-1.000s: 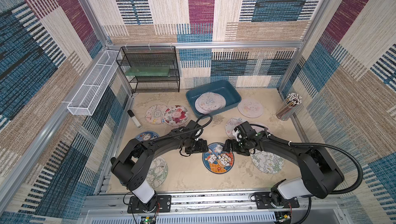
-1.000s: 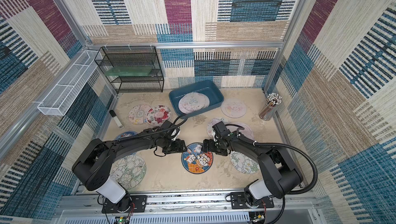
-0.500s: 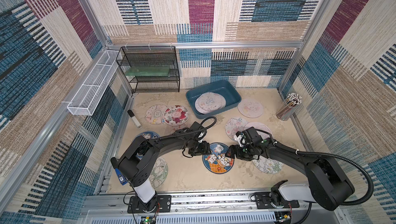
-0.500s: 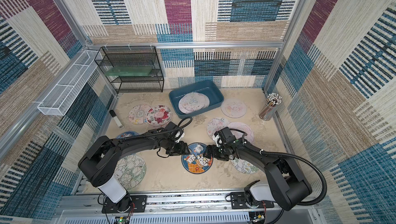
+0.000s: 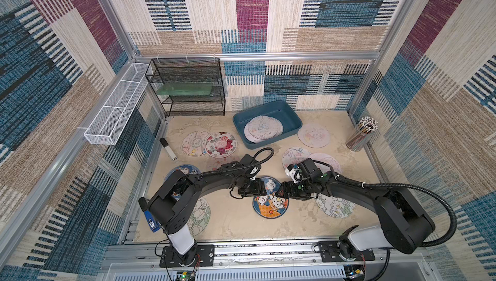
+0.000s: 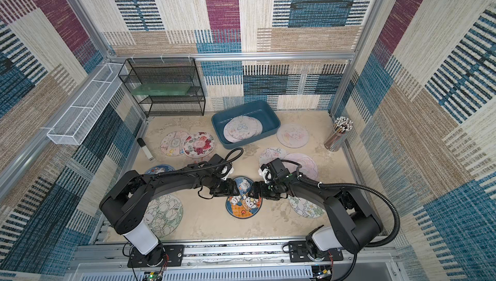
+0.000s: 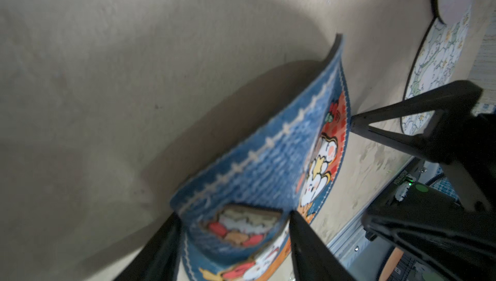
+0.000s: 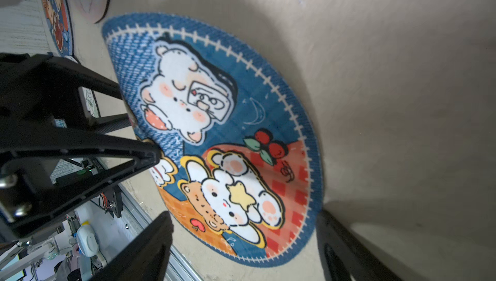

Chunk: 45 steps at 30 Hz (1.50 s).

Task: Put the coasters into the storage box
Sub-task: Pick up the coaster from the center of the board.

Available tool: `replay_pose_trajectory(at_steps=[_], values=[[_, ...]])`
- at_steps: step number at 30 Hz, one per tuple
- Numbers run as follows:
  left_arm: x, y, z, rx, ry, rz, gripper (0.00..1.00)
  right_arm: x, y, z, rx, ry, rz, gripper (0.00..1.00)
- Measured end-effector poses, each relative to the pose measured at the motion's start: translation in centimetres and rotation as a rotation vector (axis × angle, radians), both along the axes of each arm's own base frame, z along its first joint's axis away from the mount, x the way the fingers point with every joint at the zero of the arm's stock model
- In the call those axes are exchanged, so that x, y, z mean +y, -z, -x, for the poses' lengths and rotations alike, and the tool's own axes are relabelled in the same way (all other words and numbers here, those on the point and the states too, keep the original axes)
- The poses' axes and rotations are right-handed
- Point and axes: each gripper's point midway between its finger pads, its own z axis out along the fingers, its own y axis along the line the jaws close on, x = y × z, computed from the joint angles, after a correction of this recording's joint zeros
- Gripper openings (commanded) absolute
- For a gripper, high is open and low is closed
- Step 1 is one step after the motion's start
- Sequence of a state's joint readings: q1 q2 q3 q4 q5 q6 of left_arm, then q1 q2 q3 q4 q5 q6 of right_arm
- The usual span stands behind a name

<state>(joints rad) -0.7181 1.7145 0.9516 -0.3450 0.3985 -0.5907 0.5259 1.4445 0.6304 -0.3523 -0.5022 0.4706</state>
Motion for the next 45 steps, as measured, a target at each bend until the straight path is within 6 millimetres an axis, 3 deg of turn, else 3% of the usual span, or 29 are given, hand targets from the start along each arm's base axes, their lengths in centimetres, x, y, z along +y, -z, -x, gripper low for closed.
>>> replay_pose_trajectory(at_steps=[12, 25, 32, 39, 45], values=[[0.2, -0.1, 0.1, -0.013, -0.009, -0.008, 0.6, 0.4, -0.1, -0.2, 0.015, -0.002, -0.03, 0.84], [1.8, 0.2, 0.5, -0.009, -0.032, -0.085, 0.46, 0.1, -0.2, -0.5, 0.012, 0.007, -0.041, 0.84], [1.5, 0.1, 0.4, -0.01, -0.027, -0.084, 0.35, 0.1, -0.2, -0.5, 0.012, 0.007, -0.041, 0.84], [1.3, -0.1, 0.2, -0.014, -0.026, -0.08, 0.15, 0.1, -0.4, -0.5, 0.004, 0.007, -0.045, 0.85], [0.5, -2.4, -0.7, -0.051, -0.03, -0.05, 0.06, -0.4, -1.0, -0.7, -0.007, 0.029, -0.041, 0.91]])
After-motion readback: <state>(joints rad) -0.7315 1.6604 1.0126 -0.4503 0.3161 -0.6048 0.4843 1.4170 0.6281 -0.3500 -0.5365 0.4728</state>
